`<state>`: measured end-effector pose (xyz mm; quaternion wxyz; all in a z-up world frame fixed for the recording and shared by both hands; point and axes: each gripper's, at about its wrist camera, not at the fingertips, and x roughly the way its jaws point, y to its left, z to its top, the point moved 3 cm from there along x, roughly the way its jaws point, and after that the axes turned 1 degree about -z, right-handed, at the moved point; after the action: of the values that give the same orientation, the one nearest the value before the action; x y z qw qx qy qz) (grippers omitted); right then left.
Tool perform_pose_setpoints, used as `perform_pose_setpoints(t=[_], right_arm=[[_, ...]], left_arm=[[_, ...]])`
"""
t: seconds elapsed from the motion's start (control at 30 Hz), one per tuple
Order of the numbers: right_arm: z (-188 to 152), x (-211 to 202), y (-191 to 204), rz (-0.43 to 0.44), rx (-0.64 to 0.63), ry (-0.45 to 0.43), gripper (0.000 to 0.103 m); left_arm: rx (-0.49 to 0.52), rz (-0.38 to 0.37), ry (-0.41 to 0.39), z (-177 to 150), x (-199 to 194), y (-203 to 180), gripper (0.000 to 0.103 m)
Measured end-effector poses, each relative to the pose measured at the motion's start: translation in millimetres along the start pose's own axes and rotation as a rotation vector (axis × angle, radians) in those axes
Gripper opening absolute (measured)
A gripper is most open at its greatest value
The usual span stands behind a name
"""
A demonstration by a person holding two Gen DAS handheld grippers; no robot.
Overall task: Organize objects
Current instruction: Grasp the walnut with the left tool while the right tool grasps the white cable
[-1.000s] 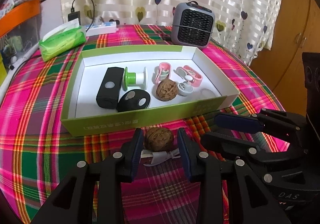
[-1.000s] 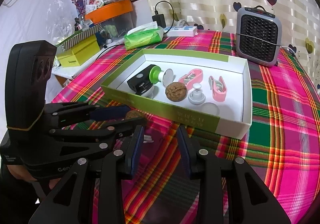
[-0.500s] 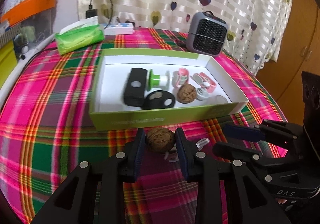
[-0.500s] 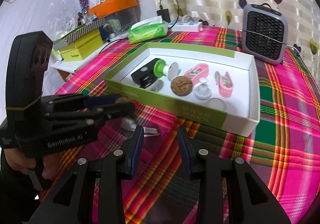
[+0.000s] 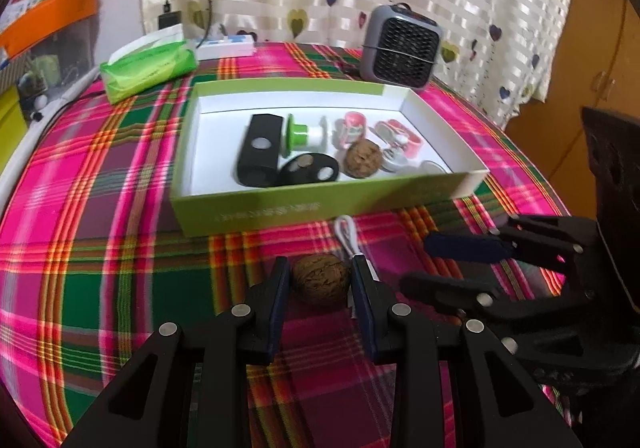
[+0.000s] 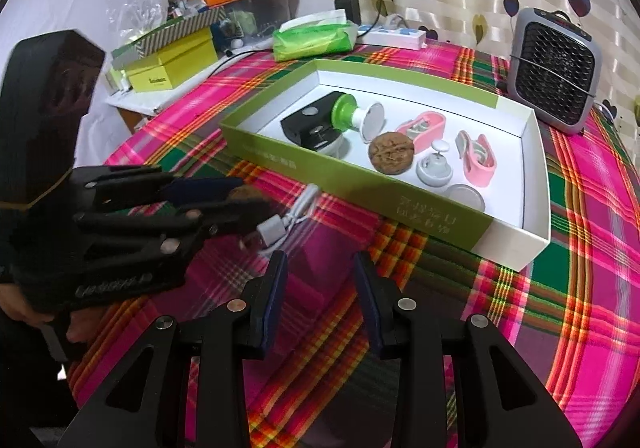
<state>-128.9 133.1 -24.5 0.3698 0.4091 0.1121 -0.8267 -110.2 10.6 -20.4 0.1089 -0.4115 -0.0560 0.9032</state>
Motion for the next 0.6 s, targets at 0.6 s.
perform_pose_setpoints(t=[0.6], right_arm=[[9, 1, 20, 0.036, 0.029, -0.033, 0.036]], left_arm=[[-0.059, 0.034, -0.046, -2, -17, 26, 0.029]])
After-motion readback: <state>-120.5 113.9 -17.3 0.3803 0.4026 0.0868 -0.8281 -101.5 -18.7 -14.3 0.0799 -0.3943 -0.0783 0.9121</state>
